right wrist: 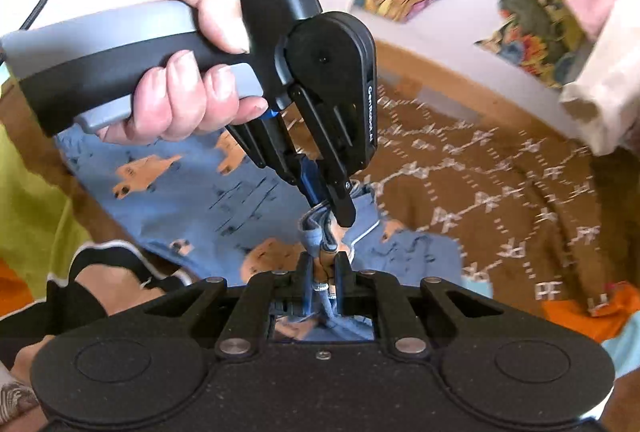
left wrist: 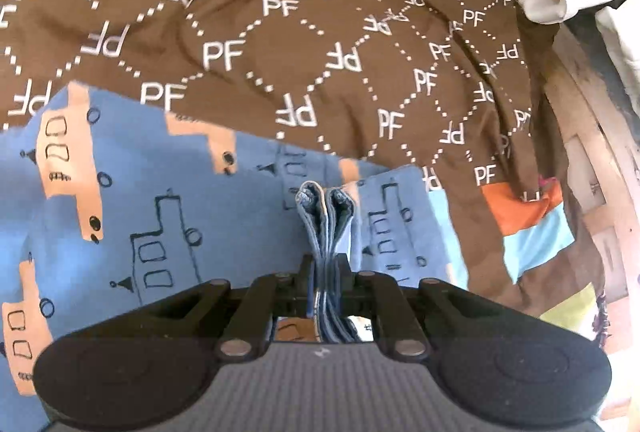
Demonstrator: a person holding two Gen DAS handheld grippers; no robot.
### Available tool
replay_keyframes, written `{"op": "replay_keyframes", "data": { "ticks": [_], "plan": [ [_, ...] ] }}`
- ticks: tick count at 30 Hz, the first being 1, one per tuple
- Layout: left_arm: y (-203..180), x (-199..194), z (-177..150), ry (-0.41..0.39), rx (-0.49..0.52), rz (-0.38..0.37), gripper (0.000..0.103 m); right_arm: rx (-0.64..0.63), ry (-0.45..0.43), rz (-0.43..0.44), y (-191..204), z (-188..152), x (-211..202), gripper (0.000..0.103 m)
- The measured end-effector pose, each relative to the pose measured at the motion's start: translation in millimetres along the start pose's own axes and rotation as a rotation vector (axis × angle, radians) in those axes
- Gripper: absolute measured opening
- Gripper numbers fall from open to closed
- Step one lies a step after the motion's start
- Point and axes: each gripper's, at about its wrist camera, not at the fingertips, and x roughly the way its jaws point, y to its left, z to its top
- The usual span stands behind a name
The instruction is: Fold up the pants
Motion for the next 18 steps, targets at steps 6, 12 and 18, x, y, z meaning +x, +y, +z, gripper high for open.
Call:
{"op": "replay_keyframes", "data": {
  "ticks": [6,12,18],
  "plan": [
    [16.6,6.7,-4.2,0.005,-0.019,-0.018,0.025,0.001,0.040,0.010,3.7,-3.0,5.6,0.017],
    [20.7,8.6,-6.4,0.012,-0.048,-0.017,0.022,0.004,0.049,0.016,3.3,-4.6,7.5,0.021],
    [6.5,4.6,-9.1,-0.007,-0.006,0.044,0.012,-0.007,0.045,0.016,2.7,-5.1,7.9,0.019]
  ]
}}
